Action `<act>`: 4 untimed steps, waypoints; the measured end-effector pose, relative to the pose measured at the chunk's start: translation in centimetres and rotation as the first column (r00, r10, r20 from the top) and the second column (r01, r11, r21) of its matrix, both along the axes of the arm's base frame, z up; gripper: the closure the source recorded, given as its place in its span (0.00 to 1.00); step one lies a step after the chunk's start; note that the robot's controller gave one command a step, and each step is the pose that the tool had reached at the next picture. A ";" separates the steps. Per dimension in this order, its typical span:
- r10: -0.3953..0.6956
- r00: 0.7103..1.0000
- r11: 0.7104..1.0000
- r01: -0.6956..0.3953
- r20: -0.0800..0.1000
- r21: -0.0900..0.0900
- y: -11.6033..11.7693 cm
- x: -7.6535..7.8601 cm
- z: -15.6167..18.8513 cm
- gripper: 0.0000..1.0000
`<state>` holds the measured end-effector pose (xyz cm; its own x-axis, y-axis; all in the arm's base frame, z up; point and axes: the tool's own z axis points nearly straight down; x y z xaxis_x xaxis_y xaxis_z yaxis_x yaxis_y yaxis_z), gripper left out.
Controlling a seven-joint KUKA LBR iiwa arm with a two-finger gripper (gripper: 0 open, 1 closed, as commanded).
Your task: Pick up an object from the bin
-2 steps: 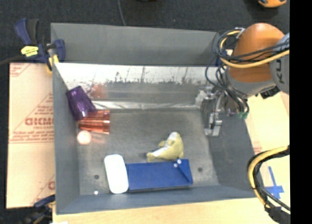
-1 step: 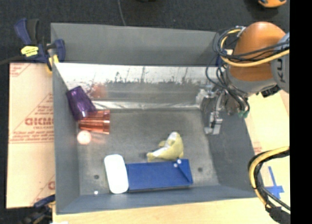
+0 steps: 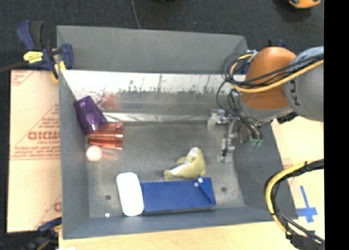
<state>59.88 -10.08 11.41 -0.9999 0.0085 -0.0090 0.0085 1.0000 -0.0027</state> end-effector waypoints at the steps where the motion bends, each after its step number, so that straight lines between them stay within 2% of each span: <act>1: 0.226 0.974 0.974 -0.226 0.001 -0.004 0.5 -1.1 -3.5 0.00; 2: 0.459 0.888 0.888 -0.459 -0.005 -0.001 4.8 -8.1 -1.6 0.00; 3: 0.589 0.808 0.808 -0.589 0.000 -0.008 6.3 -6.2 -3.8 0.00; 4: 0.448 0.894 0.894 -0.448 0.001 -0.004 9.7 -6.3 -4.2 0.00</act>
Offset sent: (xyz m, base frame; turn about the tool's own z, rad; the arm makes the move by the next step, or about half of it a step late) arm -0.0795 0.0471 -0.0168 -0.4774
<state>53.61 -0.42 7.20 -0.8979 -0.4400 -0.0101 -0.4400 0.8980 -0.0071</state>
